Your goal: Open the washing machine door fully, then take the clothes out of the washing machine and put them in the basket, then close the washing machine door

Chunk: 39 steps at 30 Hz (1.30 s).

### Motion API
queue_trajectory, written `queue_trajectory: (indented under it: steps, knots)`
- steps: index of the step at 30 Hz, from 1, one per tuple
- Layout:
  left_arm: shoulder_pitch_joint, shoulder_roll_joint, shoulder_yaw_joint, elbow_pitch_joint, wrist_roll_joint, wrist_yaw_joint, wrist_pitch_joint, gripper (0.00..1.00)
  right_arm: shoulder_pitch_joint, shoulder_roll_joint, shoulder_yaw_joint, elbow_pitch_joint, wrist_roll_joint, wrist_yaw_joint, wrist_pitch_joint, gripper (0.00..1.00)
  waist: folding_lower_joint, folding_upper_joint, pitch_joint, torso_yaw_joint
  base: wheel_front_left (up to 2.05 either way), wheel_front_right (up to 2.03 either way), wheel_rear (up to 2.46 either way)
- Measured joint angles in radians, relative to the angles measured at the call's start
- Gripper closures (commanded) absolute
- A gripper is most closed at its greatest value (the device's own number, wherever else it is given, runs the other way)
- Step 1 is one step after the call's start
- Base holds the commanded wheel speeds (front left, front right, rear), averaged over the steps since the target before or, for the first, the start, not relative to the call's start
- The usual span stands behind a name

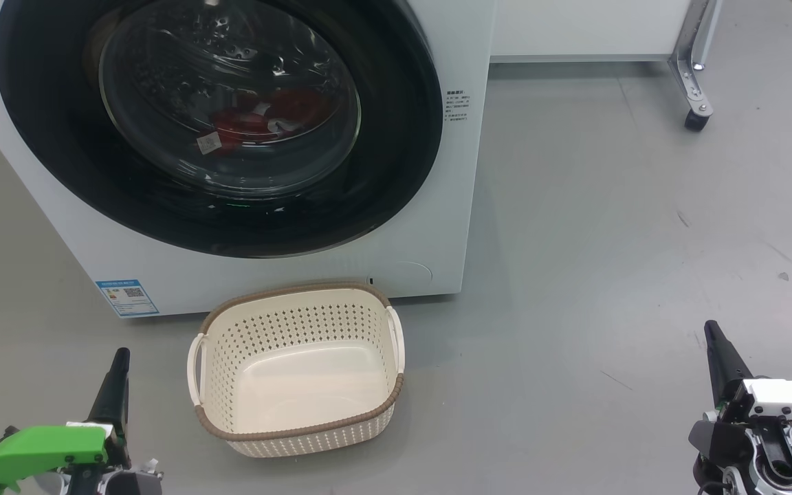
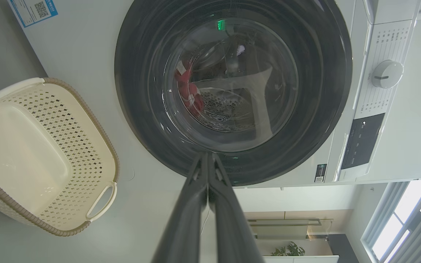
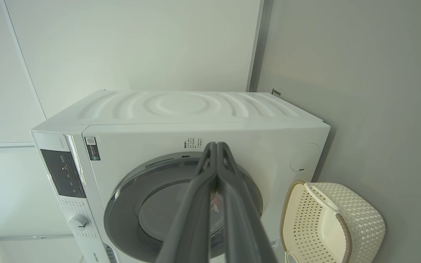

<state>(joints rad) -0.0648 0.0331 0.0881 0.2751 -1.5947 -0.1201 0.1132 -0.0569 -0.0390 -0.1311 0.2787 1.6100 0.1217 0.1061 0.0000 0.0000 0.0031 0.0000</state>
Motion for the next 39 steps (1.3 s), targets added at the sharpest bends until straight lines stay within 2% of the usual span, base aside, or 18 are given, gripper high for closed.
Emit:
queue_trajectory:
  steps: [38, 39]
  knots:
    - [0.001, -0.001, 0.000, 0.002, 0.000, 0.001, 0.000, 1.00, 0.001, 0.001, 0.000, 0.002, 0.000, 0.000, 0.000, 1.00, 0.0000, 0.0000, 0.000, 0.000, 0.00, 0.00, 0.00]
    - [0.006, -0.003, 0.000, 0.010, 0.001, 0.001, 0.000, 0.00, 0.006, 0.003, 0.001, 0.009, 0.000, 0.000, 0.000, 0.00, 0.0000, 0.0000, 0.000, 0.000, 0.00, 0.00, 0.00]
